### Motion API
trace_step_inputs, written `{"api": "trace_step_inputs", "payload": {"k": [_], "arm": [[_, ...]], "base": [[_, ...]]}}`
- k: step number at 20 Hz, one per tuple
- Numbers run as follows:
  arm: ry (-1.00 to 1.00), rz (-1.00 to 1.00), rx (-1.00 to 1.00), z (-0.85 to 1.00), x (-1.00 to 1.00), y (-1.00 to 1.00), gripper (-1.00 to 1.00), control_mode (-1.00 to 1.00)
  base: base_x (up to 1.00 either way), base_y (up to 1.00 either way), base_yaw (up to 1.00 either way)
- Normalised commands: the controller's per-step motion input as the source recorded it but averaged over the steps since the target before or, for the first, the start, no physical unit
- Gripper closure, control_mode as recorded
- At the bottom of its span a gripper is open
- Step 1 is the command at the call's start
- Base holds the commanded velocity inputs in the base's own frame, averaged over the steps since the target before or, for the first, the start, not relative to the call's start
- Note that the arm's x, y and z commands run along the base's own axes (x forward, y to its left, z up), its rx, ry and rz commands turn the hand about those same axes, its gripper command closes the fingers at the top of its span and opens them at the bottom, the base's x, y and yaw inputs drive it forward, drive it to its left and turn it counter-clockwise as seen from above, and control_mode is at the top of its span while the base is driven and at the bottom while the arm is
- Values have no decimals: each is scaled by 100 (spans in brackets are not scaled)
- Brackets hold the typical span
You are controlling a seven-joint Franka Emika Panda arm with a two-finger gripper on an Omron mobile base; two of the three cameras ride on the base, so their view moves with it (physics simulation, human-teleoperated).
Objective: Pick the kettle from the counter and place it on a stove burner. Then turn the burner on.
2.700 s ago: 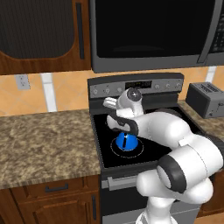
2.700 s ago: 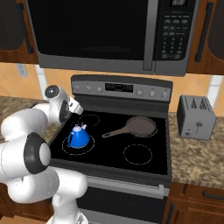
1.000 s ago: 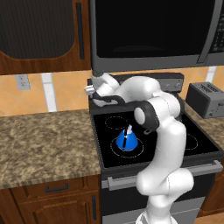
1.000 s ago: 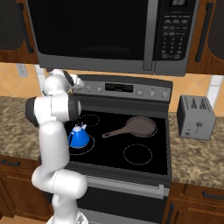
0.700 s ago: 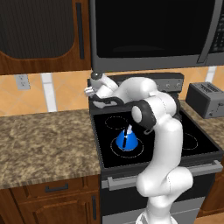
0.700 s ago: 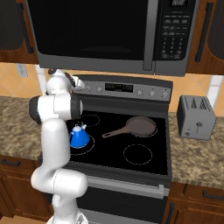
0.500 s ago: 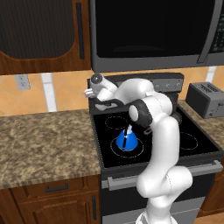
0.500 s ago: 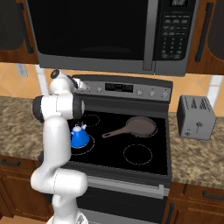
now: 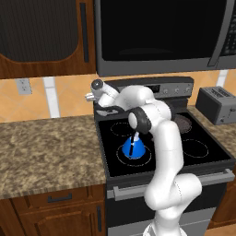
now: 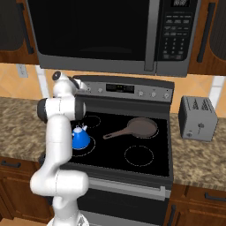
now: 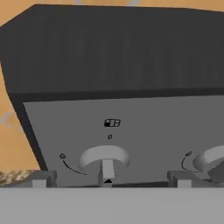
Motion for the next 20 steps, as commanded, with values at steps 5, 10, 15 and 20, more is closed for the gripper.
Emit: {"api": "trace_step_inputs", "payload": {"k": [5,10,15,20], "arm": [[0,-5,0,0,47,1,-100,-100],[-1,0,0,0,26,-16,-100,-100],[-4,1,0,1,1,-19,-100,-100],[-10,0,0,11,0,-3,-100,-100]], "base": [[0,0,0],[0,0,0],[0,0,0],[0,0,0]]}}
